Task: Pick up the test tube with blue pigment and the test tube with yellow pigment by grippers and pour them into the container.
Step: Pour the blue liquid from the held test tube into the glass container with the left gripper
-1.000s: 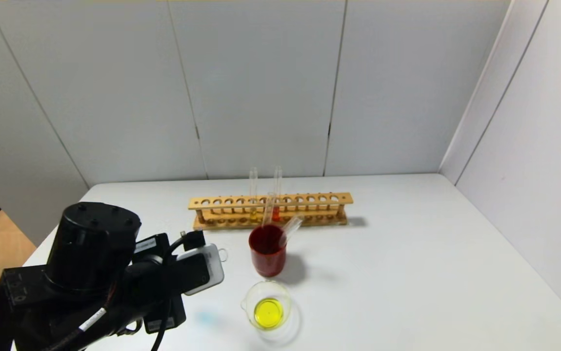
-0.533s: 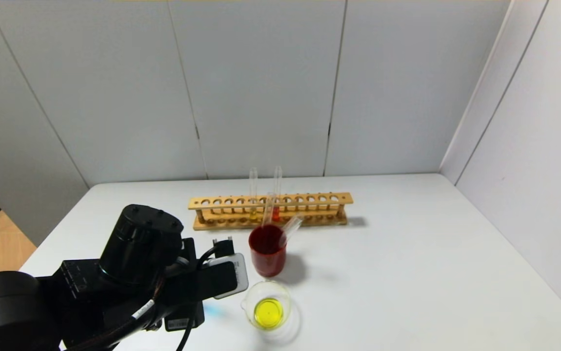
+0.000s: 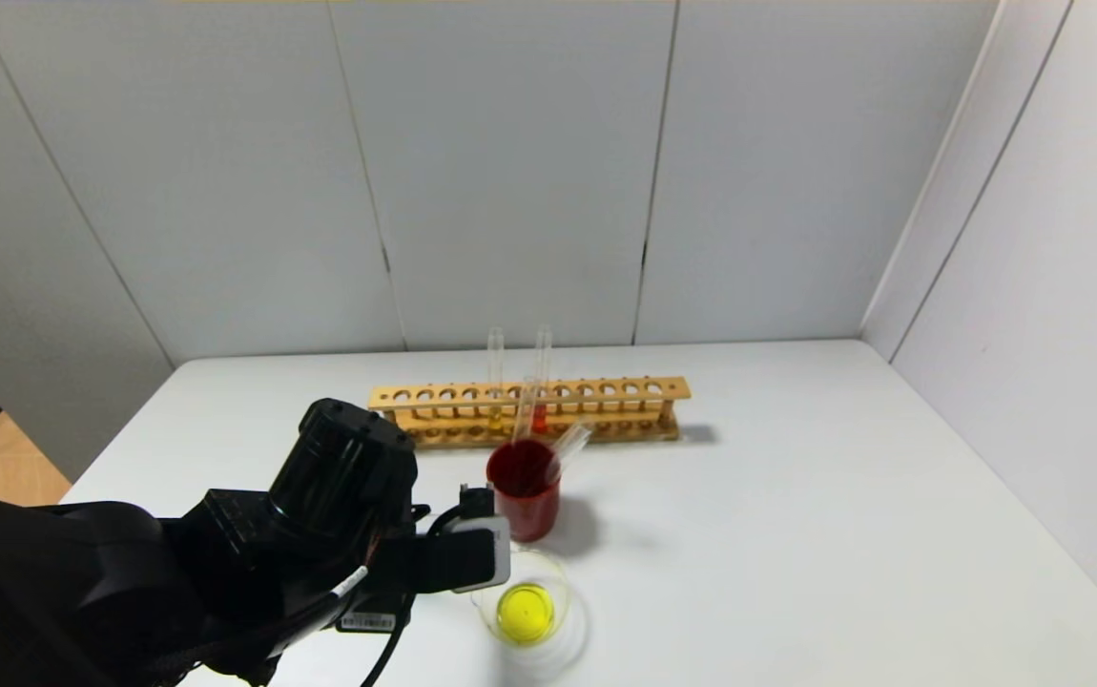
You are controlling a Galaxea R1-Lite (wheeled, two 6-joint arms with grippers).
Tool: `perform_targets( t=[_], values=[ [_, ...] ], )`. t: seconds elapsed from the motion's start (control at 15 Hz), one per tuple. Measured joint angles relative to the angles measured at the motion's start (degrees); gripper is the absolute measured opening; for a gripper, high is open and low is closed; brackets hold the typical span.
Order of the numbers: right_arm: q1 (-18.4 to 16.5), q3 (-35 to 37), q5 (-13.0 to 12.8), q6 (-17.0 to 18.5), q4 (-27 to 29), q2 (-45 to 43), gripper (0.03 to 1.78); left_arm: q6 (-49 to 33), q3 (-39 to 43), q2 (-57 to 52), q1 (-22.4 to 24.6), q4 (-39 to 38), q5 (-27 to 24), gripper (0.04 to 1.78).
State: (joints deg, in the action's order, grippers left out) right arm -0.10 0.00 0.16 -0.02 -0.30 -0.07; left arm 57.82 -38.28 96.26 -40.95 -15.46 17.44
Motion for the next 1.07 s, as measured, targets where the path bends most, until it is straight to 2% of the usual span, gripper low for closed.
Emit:
perform_targets(
  t=[0.73, 1.07],
  values=[
    [0.00, 0.00, 0.00, 0.00, 0.00, 0.00, 1.75, 1.24, -0.59, 0.60, -0.61, 0.48, 3.04, 0.30],
    [0.00, 0.00, 0.00, 0.00, -0.02, 0.00, 1.75, 1.30, -1.60, 2.45, -3.28, 0.55, 7.44, 0.30]
  ],
)
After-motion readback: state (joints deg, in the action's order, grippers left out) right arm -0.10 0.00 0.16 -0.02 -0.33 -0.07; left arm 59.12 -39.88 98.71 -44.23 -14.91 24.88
